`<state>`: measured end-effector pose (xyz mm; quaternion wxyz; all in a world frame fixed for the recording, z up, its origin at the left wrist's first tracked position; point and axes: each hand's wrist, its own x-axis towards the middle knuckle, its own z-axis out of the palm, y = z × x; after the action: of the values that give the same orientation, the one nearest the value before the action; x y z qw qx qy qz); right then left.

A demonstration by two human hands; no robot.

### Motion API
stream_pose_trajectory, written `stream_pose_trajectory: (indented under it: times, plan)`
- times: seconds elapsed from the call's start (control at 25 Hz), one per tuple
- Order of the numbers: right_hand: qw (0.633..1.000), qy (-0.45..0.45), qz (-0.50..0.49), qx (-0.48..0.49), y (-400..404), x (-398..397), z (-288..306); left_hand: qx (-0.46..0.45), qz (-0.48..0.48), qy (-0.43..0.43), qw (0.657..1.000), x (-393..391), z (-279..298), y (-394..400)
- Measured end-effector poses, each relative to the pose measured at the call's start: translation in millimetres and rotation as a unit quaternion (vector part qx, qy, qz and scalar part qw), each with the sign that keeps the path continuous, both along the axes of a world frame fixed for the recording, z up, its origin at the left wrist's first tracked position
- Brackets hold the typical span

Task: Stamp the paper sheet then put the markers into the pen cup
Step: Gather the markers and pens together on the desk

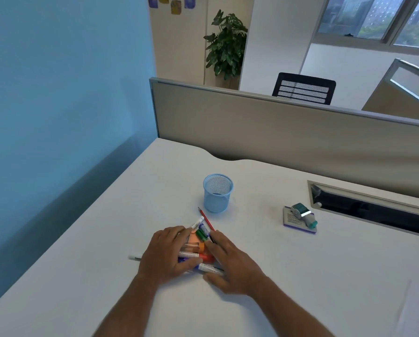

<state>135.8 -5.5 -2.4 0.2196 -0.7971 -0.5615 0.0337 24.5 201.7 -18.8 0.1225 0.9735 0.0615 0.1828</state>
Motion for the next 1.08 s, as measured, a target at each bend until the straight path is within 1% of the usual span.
stream_pose_trajectory:
  times: [0.12,0.28,0.4,0.56,0.72,0.88,1.08]
  plan:
    - [1.0,-0.003,0.011,0.007,18.6,9.0,-2.7,-0.018,-0.008,0.0,1.0,0.3,0.4,16.0]
    - [1.0,-0.015,0.019,-0.018,35.8,22.7,-8.5,-0.029,-0.026,-0.005,0.999,9.2,1.7,32.0]
    - [0.999,-0.017,0.017,-0.021,46.2,29.6,-9.9,-0.026,-0.009,-0.002,1.0,16.8,0.9,38.9]
    - [0.999,-0.017,0.015,-0.028,61.2,35.8,-10.4,-0.003,0.016,0.025,1.0,25.0,-0.4,50.9]
    - [0.999,-0.02,0.016,-0.037,69.7,40.9,-10.1,-0.001,0.027,0.022,0.999,28.9,-1.5,58.8]
    - [0.997,-0.045,0.022,-0.062,72.6,44.3,-7.8,0.009,0.028,0.031,0.999,30.1,0.3,60.0]
    - [0.995,-0.06,0.034,-0.071,66.4,43.8,-4.8,0.034,0.044,0.054,0.997,27.6,7.8,55.6]
